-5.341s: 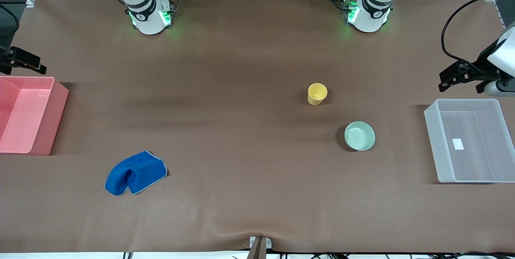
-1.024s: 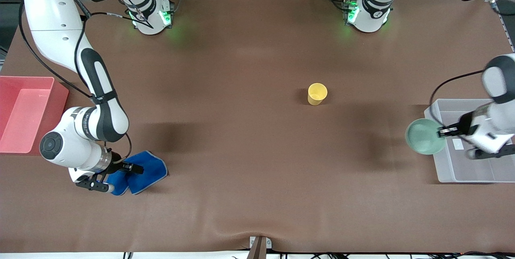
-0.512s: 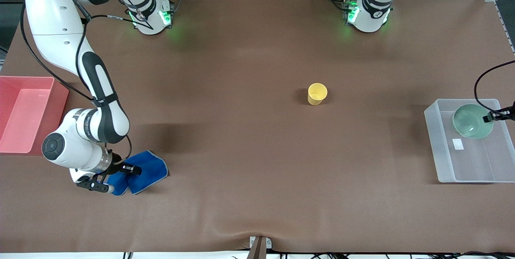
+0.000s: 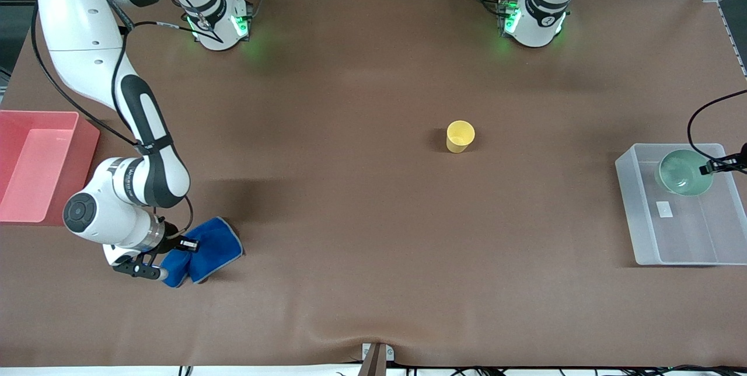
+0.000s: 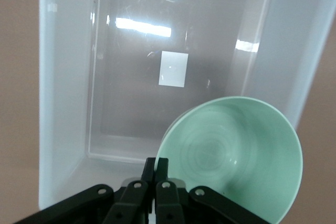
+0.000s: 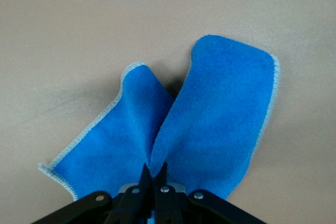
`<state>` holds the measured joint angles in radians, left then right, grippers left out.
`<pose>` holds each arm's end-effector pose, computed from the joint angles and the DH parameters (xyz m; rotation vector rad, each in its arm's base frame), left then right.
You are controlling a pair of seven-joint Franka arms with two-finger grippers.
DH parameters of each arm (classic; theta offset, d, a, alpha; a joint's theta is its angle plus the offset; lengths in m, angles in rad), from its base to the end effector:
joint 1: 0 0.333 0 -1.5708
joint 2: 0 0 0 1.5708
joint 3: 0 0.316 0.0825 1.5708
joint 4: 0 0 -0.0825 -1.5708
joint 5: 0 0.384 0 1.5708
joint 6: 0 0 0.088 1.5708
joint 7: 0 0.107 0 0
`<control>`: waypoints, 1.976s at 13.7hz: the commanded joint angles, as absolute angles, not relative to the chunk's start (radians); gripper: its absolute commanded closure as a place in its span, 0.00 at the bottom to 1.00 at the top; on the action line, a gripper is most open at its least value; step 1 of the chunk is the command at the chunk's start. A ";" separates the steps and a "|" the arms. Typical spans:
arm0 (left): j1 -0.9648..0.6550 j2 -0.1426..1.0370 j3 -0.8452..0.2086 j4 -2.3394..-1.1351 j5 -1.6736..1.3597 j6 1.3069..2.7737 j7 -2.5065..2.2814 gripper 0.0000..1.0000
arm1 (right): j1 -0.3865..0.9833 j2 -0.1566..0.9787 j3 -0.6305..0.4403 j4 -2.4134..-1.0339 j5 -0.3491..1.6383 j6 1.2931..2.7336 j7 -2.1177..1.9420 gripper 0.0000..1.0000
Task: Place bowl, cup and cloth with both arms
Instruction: 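Carry the green bowl into the clear bin with the left gripper, then release the bowl in the clear bin while the right gripper lifts the cloth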
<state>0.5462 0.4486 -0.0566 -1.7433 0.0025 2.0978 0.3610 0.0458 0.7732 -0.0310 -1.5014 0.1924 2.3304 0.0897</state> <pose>0.5715 0.3082 0.3112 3.0735 0.2027 -0.1167 0.7197 0.0177 0.2144 -3.0019 0.2924 -0.0759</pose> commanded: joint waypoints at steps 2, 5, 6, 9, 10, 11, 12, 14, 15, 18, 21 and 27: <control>0.584 0.486 -0.071 -1.786 0.008 2.198 0.414 1.00 | 0.052 0.773 -0.029 -1.483 0.167 2.327 0.087 1.00; 0.584 0.512 -0.071 -1.796 0.006 2.236 0.414 1.00 | 0.066 0.749 -0.029 -1.489 0.163 2.319 0.087 1.00; 0.584 0.523 -0.072 -1.799 0.006 2.247 0.416 1.00 | 0.066 0.744 -0.029 -1.491 0.163 2.319 0.087 1.00; 0.584 0.541 -0.074 -1.836 0.006 2.316 0.417 1.00 | 0.067 0.709 -0.029 -1.491 0.143 2.280 0.083 1.00; 0.584 0.543 -0.075 -1.847 0.006 2.331 0.417 1.00 | 0.067 0.695 -0.029 -1.491 0.127 2.266 0.083 1.00; 0.584 0.543 -0.075 -1.845 0.008 2.333 0.426 1.00 | 0.067 0.681 -0.029 -1.491 0.115 2.251 0.081 1.00; 0.577 0.546 -0.075 -1.838 0.009 2.332 0.451 0.88 | 0.067 0.664 -0.029 -1.491 0.107 2.220 0.081 1.00; 0.566 0.554 -0.075 -1.821 0.023 2.332 0.480 0.27 | 0.064 0.618 -0.029 -1.491 0.081 2.156 0.083 1.00; 0.566 0.549 -0.075 -1.806 0.026 2.329 0.494 0.26 | 0.063 0.600 -0.029 -1.491 0.074 2.117 0.081 1.00; 0.568 0.534 -0.075 -1.752 0.047 2.275 0.531 0.05 | 0.058 0.554 -0.032 -1.491 0.069 2.039 0.080 1.00; 0.552 0.488 -0.121 -1.671 0.046 2.115 0.519 0.01 | 0.054 0.502 -0.032 -1.490 -0.017 1.981 0.080 1.00; 0.554 0.391 -0.296 -1.591 0.032 1.875 0.372 0.00 | -0.037 0.404 -0.035 -1.454 -0.072 1.829 -0.104 1.00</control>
